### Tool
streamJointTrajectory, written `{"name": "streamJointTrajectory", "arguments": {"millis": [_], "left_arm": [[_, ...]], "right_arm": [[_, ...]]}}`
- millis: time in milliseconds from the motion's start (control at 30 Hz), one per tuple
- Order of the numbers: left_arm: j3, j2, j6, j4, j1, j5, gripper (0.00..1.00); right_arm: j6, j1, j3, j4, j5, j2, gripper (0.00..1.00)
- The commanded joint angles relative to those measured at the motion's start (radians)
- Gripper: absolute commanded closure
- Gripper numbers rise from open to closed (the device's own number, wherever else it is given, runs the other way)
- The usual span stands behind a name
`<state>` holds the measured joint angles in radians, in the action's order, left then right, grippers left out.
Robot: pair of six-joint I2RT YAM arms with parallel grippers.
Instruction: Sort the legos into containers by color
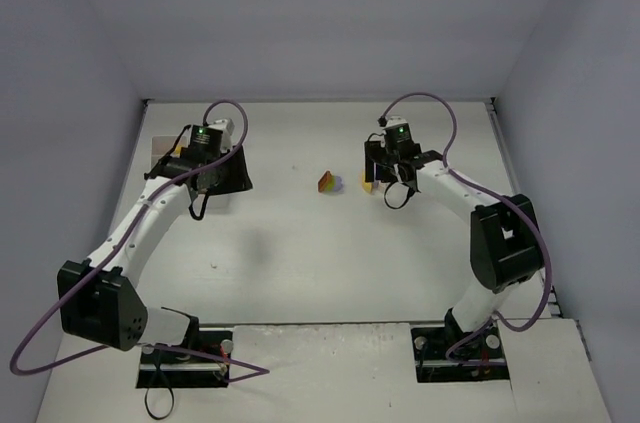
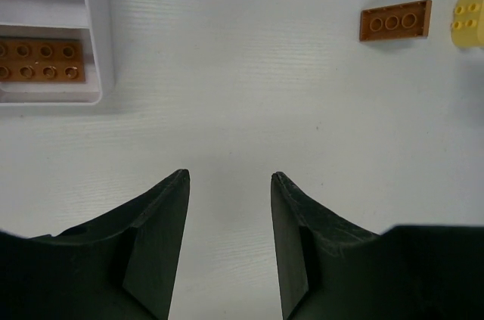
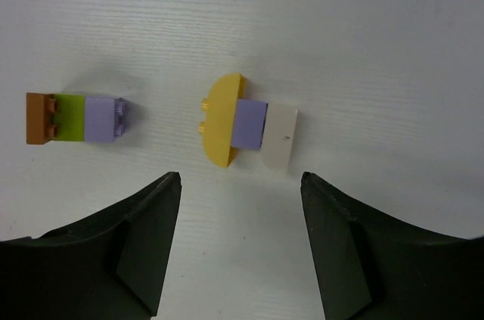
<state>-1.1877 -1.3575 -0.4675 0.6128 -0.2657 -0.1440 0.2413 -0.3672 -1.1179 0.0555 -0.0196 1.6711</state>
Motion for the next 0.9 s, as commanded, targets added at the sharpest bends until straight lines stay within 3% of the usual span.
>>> {"name": "streamJointTrajectory", "arguments": {"millis": [0, 167, 400, 533, 867], "left_arm": [[-0.006, 0.051, 0.055, -0.03, -0.006, -0.057, 0.59], [0.0, 0.061, 0.095, -0.021, -0.006, -0.063, 0.59], [0.011, 0.083, 0.099, 0.008, -0.006, -0.077, 0.59], [0.01, 0.089, 0.105, 0.025, -0.006, -0.072, 0.58], [0.008, 0.1, 0.112, 0.05, -0.006, -0.051, 0.59]], "right_arm": [[-0.104, -0.001, -0.059, -0.118, 0.139, 0.006, 0.39], [-0.356, -0.015, -0.057, -0.172, 0.381, 0.025, 0.37], [-0.689, -0.012, -0.072, -0.143, 0.523, 0.111, 0.34], [-0.743, -0.015, -0.183, -0.065, 0.582, 0.235, 0.31], [-0.804, -0.07, -0.315, -0.011, 0.58, 0.354, 0.27]]}}
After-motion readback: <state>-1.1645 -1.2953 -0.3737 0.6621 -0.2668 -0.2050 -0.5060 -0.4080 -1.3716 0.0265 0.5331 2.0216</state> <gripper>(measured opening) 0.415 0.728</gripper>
